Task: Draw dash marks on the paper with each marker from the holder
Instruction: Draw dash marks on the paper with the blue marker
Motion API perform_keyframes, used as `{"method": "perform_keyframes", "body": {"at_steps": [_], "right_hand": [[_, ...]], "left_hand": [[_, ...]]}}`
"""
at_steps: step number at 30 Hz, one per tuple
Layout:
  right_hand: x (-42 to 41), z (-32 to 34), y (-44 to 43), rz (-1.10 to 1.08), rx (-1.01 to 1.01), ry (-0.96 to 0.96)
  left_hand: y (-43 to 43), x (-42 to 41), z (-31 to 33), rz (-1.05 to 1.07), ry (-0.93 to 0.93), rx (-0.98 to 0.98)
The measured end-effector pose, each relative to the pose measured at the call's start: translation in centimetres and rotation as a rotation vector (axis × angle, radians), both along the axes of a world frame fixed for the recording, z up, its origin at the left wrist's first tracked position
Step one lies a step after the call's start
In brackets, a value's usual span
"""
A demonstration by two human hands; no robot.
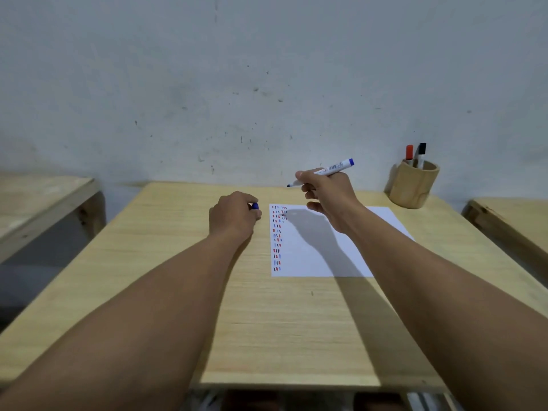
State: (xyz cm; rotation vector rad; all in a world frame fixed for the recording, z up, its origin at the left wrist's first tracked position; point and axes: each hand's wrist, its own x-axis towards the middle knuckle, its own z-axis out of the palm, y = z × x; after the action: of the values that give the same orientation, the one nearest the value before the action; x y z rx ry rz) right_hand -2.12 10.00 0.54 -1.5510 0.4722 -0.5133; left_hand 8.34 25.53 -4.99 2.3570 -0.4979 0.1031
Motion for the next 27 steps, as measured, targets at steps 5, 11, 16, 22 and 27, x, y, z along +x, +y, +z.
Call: {"method": "perform_keyframes", "body": {"at_steps": [5,11,16,22,27], "right_hand": [[-0.1,0.2,-0.1,0.005,-0.024,-0.008],[-0.4,-1.0,-0.4,0.024,-0.098,0.054],[-0.1,-3.3,-0.4,-0.031,-0.126,0.089],[0.9,-5.2,0.0,-0.108,-0.258,0.147],[1.3,-6.6,0.4,-0.169,-0.333,0.155]], "left_hand": [[-0.2,-0.4,0.1,0.006,0.009,0.022],[0.4,-3.2,-0.7,0.029,-0.080,0.026],[0.8,-4.4,-2.5,-0.041,-0.095,0.342],[1.6,-4.2,-2.5,-0.186,-0.024,0.563],[2.3,-4.4,-2.3,-0.193,-0.016,0.592]]}}
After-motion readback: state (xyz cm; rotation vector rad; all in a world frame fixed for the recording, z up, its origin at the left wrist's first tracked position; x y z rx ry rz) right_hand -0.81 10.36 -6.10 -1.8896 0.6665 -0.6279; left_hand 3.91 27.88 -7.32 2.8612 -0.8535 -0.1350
